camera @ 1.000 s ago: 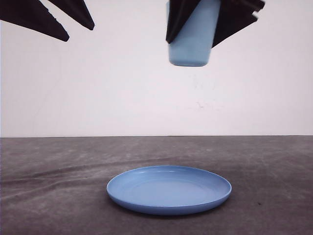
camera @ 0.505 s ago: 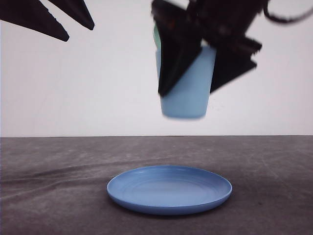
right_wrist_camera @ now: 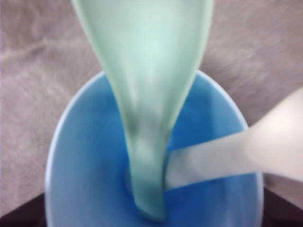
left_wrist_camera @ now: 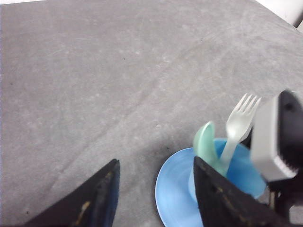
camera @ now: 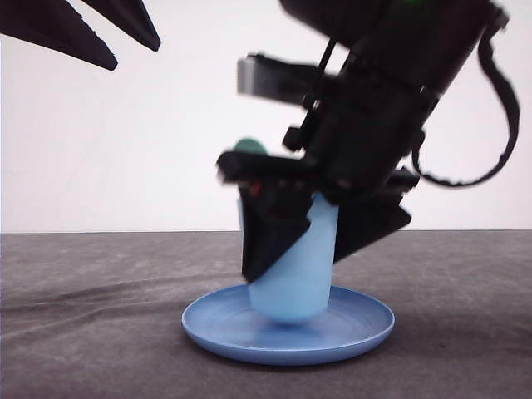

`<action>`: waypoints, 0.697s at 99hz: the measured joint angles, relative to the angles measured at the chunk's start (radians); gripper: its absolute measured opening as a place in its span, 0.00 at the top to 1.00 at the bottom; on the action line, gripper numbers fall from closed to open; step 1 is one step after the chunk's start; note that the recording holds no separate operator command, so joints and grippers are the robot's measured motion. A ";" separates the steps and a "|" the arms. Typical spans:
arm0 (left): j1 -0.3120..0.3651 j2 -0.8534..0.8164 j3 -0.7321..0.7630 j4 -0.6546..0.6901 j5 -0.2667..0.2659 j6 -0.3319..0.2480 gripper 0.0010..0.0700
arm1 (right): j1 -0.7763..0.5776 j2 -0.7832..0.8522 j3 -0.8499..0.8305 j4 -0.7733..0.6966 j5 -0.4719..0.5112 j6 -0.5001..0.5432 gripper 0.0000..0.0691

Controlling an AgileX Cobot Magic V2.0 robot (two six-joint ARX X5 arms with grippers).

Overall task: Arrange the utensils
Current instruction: 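Lower the cup onto the plate center and open the right gripper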

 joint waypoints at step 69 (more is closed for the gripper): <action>0.000 0.000 0.000 -0.001 0.000 0.000 0.59 | 0.016 -0.045 0.007 -0.122 0.010 0.027 0.09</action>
